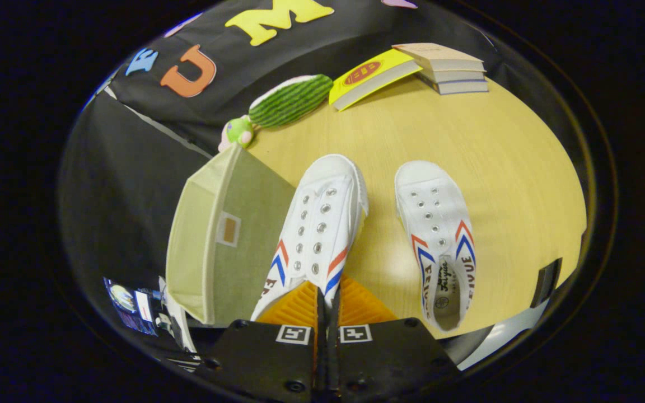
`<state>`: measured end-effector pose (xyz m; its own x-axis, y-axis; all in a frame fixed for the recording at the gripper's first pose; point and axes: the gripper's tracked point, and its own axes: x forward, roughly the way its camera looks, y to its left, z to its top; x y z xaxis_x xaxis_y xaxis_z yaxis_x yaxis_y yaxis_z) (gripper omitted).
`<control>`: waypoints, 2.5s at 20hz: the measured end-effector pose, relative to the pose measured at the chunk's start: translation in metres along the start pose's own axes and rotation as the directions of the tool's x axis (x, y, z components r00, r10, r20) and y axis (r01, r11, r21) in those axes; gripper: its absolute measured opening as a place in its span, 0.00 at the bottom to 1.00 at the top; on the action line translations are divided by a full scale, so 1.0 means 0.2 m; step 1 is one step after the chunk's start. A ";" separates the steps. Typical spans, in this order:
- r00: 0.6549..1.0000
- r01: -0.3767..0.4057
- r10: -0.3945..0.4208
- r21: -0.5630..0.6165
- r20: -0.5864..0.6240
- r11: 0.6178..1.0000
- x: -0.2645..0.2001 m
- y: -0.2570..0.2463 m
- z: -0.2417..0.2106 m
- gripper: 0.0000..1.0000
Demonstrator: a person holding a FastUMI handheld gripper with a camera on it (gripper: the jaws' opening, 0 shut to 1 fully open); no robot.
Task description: Open the storage box then place both shoes into the box .Put the left shoe in first, then the right shoe, with the right side of both shoes facing outward in a uniform manner.
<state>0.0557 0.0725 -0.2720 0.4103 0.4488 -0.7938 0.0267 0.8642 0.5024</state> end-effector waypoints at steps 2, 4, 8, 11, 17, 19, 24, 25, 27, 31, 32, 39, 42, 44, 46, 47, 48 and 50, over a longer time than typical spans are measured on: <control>0.998 -0.027 0.027 -0.010 0.048 1.000 -0.18 0.12 0.04 0.06; 0.994 -0.041 0.044 -0.036 0.100 0.999 -0.34 0.26 0.07 0.05; 0.984 -0.095 0.106 -0.086 0.140 0.992 -0.50 0.59 0.11 0.06; 0.986 -0.082 0.098 -0.118 0.135 0.990 -0.47 0.78 0.11 0.05; 0.992 -0.115 0.121 -0.127 0.043 0.985 -0.17 1.10 0.07 0.06; 0.994 -0.113 0.113 -0.120 -0.007 0.986 -0.03 1.15 0.03 0.05; 0.992 -0.079 0.074 -0.038 -0.103 0.996 0.31 1.12 -0.02 0.06; 0.992 -0.067 0.063 -0.031 -0.112 0.997 0.37 1.10 -0.02 0.05; 0.989 -0.062 0.062 0.003 -0.137 0.998 0.45 1.10 -0.04 0.06; 0.982 -0.073 0.078 0.038 -0.170 0.997 0.52 1.11 -0.06 0.06; 0.982 -0.070 0.076 0.035 -0.172 0.997 0.52 1.11 -0.06 0.06; 0.978 -0.179 0.177 -0.007 -0.111 0.984 0.47 1.23 0.03 0.47; 0.983 -0.173 0.169 -0.074 -0.066 0.982 0.39 1.26 0.02 0.74; 0.988 -0.155 0.152 -0.106 -0.034 0.982 0.33 1.24 0.03 0.82; 0.991 -0.131 0.132 -0.153 -0.010 0.979 0.27 1.22 0.02 0.82; 0.992 -0.122 0.125 -0.177 0.006 0.977 0.23 1.22 0.02 0.82; 0.993 -0.108 0.115 -0.205 0.025 0.973 0.19 1.21 0.03 0.83; 0.994 -0.055 0.079 -0.281 0.077 0.958 0.10 1.16 0.07 0.84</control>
<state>0.0827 0.2780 -0.1664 0.4800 0.4972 -0.7228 -0.2531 0.8673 0.4286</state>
